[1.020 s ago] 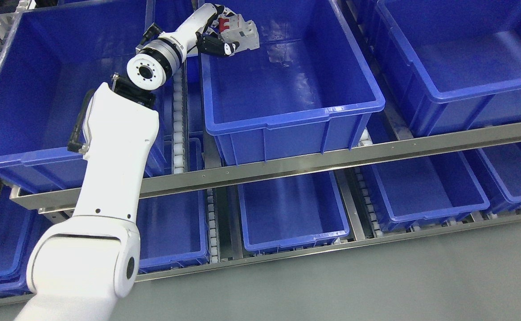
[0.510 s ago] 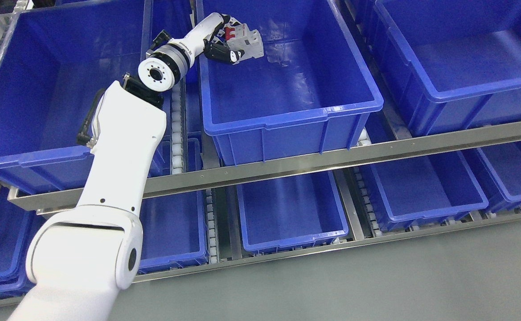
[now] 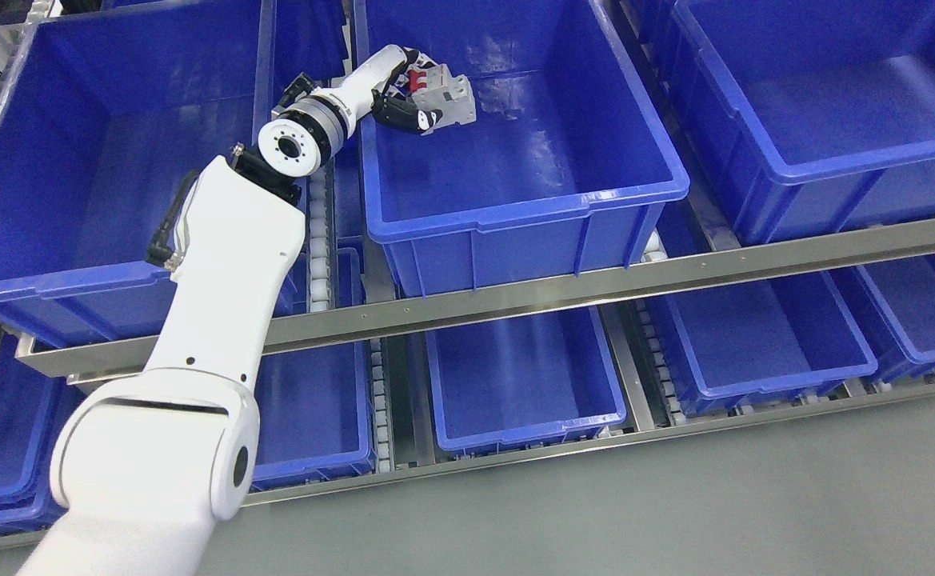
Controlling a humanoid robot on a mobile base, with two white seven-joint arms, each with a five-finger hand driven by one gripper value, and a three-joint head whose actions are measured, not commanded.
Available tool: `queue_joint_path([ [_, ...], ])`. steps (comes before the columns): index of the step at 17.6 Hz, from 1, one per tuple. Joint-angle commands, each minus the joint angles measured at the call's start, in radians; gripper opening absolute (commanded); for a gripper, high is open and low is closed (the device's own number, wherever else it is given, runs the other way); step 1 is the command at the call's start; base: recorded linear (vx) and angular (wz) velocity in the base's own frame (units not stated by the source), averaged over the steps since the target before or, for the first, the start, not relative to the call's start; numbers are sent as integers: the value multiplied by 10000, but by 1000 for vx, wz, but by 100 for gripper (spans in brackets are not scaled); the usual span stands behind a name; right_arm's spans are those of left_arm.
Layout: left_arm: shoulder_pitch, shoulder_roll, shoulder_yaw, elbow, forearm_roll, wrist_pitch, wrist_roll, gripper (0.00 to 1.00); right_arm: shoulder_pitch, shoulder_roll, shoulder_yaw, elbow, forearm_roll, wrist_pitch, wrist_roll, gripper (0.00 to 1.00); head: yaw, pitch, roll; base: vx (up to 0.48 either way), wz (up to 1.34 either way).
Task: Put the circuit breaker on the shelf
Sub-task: 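Open the left hand to release the breaker and withdraw upward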
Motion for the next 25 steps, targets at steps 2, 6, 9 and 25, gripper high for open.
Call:
queue_joint_path([
  [2,139,140,-53,459,44,-11,423,35,169,-175,0,3,6,-266,2,100,0,0,0,0,0],
  [6,139,140,-53,444,181,-42,438,43,169,-175,0,3,6,-266,2,100,0,0,0,0,0],
  [9,139,140,-38,444,397,-440,438,44,169,-175,0,3,6,-266,2,100,0,0,0,0,0],
  [25,261,140,2061,-1882,3942,-901,1706,87,169,-175,0,3,-9,-266,2,100,0,0,0,83,-35],
])
